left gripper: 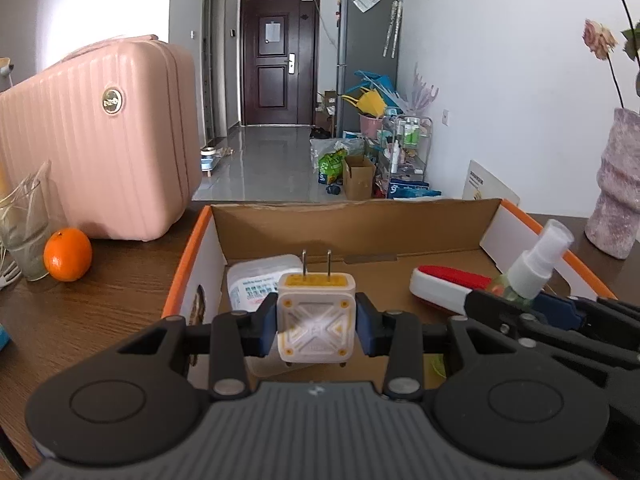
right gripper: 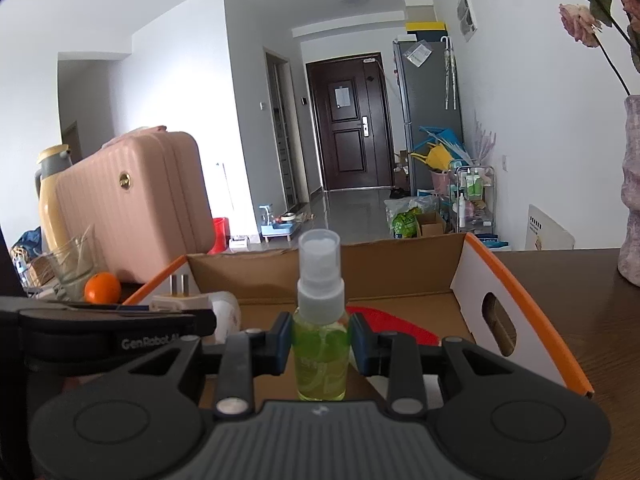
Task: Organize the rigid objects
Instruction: 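Carry the white cube and green spray bottle over the red box with both tools, then open both tools to drop the cube and spray bottle into the box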
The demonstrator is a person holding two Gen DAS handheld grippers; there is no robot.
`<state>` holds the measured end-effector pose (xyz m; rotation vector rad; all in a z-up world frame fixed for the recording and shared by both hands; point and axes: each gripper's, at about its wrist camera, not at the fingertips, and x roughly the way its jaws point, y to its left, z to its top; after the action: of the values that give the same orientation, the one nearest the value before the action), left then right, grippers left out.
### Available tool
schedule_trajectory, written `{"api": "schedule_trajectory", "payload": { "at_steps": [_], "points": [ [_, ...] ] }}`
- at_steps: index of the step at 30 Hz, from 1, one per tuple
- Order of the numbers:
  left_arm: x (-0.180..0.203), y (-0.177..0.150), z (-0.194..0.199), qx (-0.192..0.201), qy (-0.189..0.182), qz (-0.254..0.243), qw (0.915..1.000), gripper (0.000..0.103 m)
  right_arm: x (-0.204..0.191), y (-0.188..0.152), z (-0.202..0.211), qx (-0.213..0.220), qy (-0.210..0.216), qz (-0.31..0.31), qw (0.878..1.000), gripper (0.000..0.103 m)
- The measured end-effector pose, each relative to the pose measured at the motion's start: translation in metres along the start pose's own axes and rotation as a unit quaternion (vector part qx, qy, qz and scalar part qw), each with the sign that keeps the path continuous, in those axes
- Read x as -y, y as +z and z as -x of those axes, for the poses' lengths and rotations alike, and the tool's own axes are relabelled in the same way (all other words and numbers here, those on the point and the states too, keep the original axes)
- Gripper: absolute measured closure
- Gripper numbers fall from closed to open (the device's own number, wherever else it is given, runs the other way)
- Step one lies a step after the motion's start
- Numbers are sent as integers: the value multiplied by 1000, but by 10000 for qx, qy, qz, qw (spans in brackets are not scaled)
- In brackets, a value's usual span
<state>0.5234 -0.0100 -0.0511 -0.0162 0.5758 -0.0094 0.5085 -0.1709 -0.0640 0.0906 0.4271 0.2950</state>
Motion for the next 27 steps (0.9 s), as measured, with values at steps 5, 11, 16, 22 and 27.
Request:
{"api": "schedule_trajectory", "payload": {
  "at_steps": [5, 11, 16, 22, 27],
  "points": [
    [2, -4, -1, -146, -113, -33, 9998, 63, 0, -1, 2, 4, 10, -2, 10000, 72],
    [0, -3, 3, -1, 3, 36, 10000, 45, 2, 1, 8, 143, -7, -108, 9998, 58],
    [-3, -1, 8, 110, 163, 122, 9997, 25, 6, 3, 13, 264, -140, -252, 9992, 44],
    [-9, 2, 15, 278, 331, 299, 9986, 2, 15, 6, 22, 491, -225, -536, 9971, 16],
    [-10, 3, 17, 337, 385, 299, 9982, 0, 15, 7, 24, 519, -196, -554, 9969, 12]
  ]
}}
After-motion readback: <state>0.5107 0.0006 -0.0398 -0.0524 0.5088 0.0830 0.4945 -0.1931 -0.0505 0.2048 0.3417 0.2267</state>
